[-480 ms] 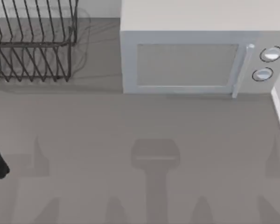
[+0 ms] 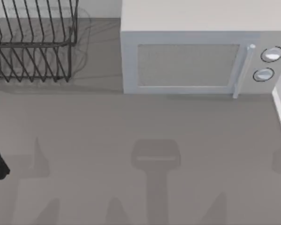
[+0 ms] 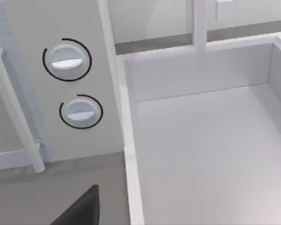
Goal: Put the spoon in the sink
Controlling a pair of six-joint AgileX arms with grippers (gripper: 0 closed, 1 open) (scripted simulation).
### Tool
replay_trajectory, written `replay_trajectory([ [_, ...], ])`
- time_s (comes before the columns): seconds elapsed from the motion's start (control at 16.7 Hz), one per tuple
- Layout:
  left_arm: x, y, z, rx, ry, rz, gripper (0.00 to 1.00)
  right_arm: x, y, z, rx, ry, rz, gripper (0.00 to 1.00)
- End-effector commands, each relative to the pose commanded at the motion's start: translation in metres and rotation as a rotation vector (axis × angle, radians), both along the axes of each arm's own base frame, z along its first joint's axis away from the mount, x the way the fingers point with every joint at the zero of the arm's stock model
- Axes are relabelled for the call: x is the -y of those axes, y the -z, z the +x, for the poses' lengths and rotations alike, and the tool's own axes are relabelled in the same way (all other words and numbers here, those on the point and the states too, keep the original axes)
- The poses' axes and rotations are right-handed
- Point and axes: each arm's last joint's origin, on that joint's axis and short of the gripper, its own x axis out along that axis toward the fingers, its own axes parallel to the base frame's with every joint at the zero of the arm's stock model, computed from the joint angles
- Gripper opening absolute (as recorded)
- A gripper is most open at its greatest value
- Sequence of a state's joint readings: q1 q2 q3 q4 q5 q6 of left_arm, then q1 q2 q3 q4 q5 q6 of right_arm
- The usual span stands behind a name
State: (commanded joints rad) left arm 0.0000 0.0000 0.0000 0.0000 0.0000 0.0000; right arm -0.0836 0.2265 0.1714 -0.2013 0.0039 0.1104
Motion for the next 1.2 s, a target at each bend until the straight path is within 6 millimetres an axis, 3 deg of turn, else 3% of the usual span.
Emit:
replay_trajectory([
  [0.42,0.000,0.000,0.000,0.000,0.000,0.000,1.00,0.029,-0.013,0.042,-0.684,0.299,0.313,1.00],
  [0.66,0.000,0.000,0.000,0.000,0.000,0.000,1.00,0.052,-0.014,0.067,-0.982,0.494,0.479,1.00],
  [0.9,0.000,0.000,0.000,0.000,0.000,0.000,1.00,0.071,-0.013,0.085,-1.150,0.629,0.587,1.00],
  [1.2,0.000,0.000,0.000,0.000,0.000,0.000,1.00,0.077,-0.012,0.090,-1.189,0.664,0.615,1.00],
])
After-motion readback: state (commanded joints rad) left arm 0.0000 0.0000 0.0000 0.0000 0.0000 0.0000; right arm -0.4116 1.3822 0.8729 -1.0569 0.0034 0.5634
